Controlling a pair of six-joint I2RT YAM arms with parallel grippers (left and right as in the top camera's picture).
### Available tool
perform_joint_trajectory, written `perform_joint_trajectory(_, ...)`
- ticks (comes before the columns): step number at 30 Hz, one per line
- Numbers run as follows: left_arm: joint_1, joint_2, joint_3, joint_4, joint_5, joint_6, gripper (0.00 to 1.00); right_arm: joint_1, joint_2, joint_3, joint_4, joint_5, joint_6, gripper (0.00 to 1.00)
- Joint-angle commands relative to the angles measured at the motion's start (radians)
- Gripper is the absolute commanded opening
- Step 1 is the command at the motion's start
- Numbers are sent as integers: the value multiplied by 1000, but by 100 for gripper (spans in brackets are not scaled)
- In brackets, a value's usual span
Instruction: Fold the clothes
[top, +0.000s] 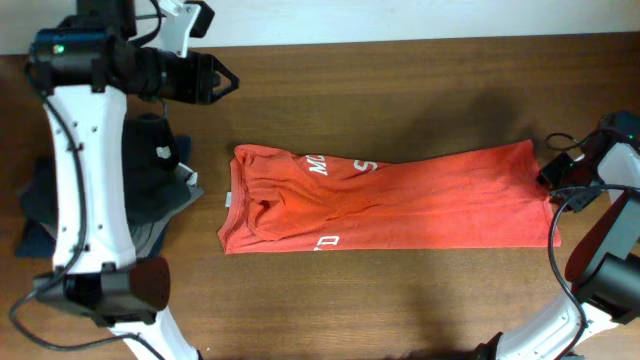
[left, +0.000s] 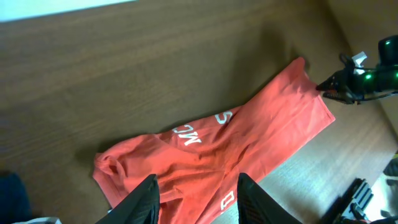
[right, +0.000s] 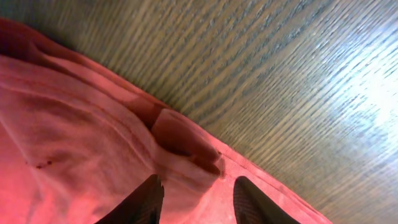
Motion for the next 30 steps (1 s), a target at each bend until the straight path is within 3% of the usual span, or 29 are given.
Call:
perform_joint_trajectory(1, 2, -24, 5, -2, -18, 20, 41, -2, 5, -38, 18, -5, 40, 41)
perform_joint_trajectory(4, 2, -32, 6, -2, -17, 20, 41, -2, 5, -56, 32, -5, 46, 41)
perform_joint_trajectory(10, 2, -32, 5, -2, -17, 20, 41, -4, 5, -56, 43, -5, 45, 29)
perform_joint_trajectory(17, 2, -32, 5, -1, -18, 20, 42, -40, -7, -20, 31, -63, 19, 28)
perform_joint_trajectory(24, 2, -32, 5, -1, -18, 20, 42, -63, -7, -19, 42, -80, 18, 4)
perform_joint_trajectory(30, 2, -32, 5, 4, -37, 20, 42, -63, -13, -6, 33, -118, -19, 4)
